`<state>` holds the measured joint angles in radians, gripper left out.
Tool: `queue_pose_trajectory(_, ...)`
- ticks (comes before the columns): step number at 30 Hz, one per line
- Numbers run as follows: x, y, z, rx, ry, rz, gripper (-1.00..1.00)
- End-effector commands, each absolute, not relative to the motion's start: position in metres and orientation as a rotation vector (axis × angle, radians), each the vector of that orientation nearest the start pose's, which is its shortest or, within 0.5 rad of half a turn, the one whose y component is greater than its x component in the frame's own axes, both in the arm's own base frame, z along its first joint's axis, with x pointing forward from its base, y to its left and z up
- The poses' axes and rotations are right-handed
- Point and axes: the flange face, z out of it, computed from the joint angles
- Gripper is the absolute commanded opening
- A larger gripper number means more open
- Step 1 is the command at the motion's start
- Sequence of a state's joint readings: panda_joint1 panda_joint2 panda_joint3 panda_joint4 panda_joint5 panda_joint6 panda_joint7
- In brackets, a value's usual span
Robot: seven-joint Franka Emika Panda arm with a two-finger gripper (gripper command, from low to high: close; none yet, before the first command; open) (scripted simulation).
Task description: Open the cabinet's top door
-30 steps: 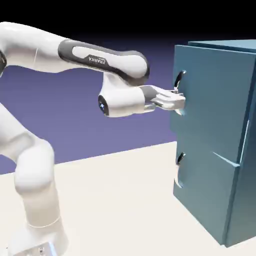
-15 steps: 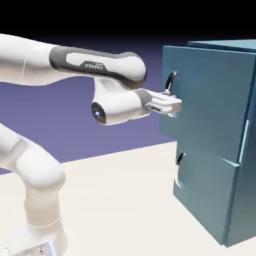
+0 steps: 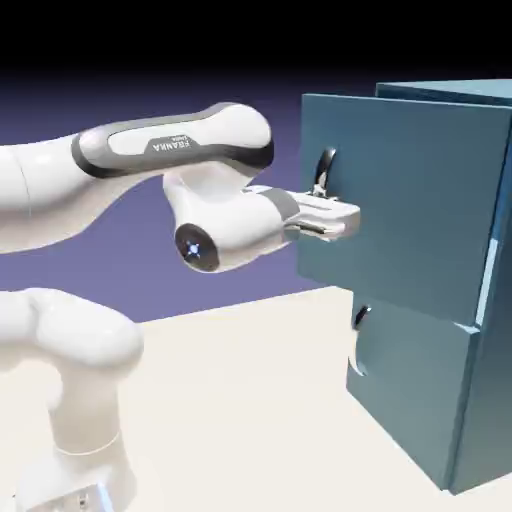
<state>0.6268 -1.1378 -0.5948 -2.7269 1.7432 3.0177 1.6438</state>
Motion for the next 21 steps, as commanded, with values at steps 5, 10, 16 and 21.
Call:
queue_pose_trajectory(5, 0.312, -0.095, 0.510, 0.210, 1.654, 1.021, -1.00)
queue_pose_trajectory(10, 0.303, -0.112, 0.510, 0.157, 1.670, 1.070, -1.00)
queue_pose_trajectory(16, 0.290, -0.143, 0.510, 0.063, 1.695, 1.154, -1.00)
queue_pose_trajectory(21, 0.280, -0.174, 0.510, -0.029, 1.716, 1.234, -1.00)
